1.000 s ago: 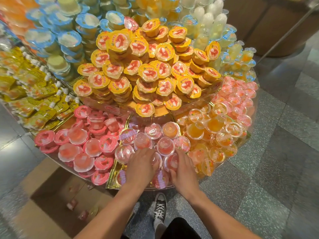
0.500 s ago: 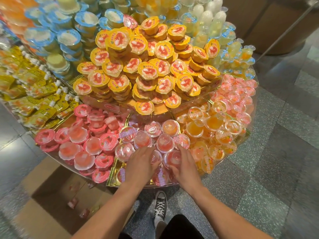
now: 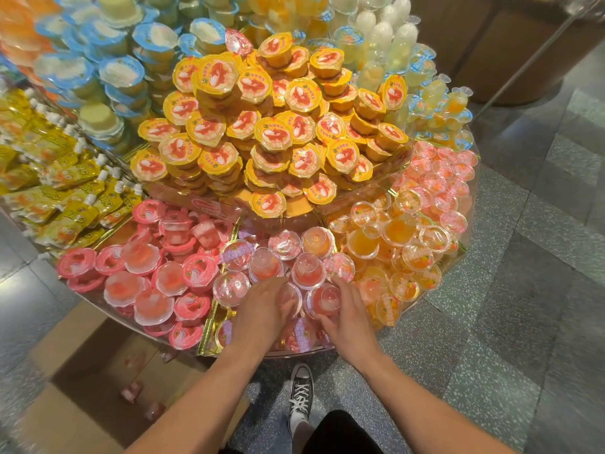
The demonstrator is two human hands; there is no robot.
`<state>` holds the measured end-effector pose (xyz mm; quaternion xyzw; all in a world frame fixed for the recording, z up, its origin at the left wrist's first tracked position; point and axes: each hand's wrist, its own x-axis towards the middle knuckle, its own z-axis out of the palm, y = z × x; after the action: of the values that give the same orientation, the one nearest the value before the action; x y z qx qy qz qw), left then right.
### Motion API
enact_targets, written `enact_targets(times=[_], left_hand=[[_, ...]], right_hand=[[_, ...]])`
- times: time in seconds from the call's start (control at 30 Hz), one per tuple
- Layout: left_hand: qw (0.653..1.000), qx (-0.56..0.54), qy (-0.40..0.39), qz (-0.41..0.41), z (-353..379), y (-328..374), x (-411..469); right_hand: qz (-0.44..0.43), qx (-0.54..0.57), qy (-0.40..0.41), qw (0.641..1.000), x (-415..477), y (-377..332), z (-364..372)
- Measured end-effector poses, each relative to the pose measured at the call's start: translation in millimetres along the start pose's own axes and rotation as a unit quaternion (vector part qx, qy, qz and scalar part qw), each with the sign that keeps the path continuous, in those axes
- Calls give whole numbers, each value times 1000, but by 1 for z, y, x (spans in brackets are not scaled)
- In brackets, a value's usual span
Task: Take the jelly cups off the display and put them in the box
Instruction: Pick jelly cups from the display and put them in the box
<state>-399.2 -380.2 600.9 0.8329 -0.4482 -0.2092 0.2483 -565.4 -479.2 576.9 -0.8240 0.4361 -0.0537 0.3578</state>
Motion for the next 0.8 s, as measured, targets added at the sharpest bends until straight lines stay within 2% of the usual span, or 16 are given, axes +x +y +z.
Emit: enact_targets(times=[0.8], left_hand=[[999,29,6,29,-1,-5,11]], right_hand=[[24,4,5,1000,1,-6,-4]])
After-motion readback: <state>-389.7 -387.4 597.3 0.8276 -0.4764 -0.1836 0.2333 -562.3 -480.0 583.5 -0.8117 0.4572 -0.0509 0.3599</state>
